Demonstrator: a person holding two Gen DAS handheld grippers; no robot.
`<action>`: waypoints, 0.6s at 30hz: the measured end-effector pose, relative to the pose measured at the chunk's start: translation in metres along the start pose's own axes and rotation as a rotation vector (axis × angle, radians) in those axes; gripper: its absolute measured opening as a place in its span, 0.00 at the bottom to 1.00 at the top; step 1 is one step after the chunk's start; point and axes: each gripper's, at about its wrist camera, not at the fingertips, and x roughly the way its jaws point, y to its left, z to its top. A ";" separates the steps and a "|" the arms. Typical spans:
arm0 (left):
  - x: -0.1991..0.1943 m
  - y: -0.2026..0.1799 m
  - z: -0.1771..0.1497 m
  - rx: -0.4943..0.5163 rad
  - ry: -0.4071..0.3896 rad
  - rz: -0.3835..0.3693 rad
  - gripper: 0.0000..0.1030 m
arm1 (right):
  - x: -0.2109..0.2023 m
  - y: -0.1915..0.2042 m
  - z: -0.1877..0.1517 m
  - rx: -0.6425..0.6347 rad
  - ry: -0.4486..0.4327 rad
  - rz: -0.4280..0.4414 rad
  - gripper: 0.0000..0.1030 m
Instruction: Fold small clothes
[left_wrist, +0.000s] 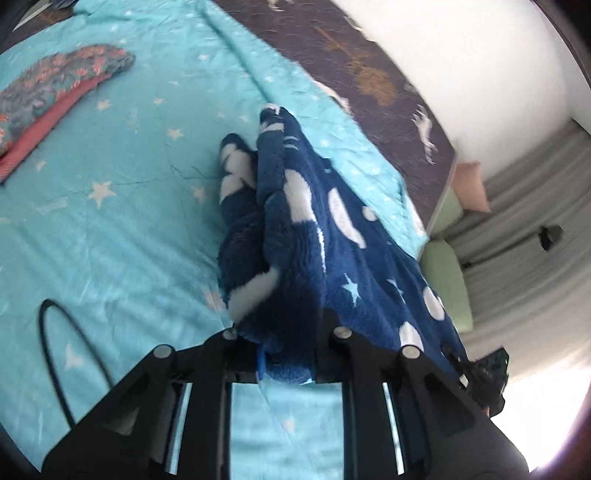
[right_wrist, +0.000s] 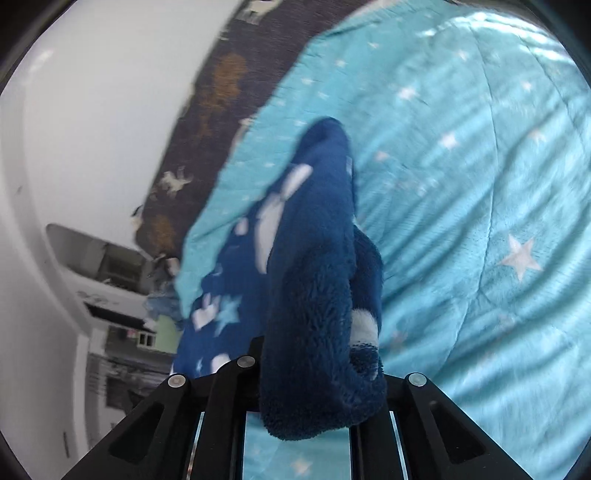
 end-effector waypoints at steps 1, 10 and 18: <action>-0.008 -0.001 -0.006 0.012 0.005 -0.005 0.18 | -0.010 0.003 -0.007 -0.013 -0.004 0.005 0.11; -0.086 0.046 -0.138 0.006 0.137 0.016 0.19 | -0.095 -0.036 -0.145 -0.029 0.095 -0.032 0.11; -0.131 0.066 -0.153 0.027 0.055 0.151 0.35 | -0.130 -0.059 -0.191 -0.043 0.054 -0.275 0.38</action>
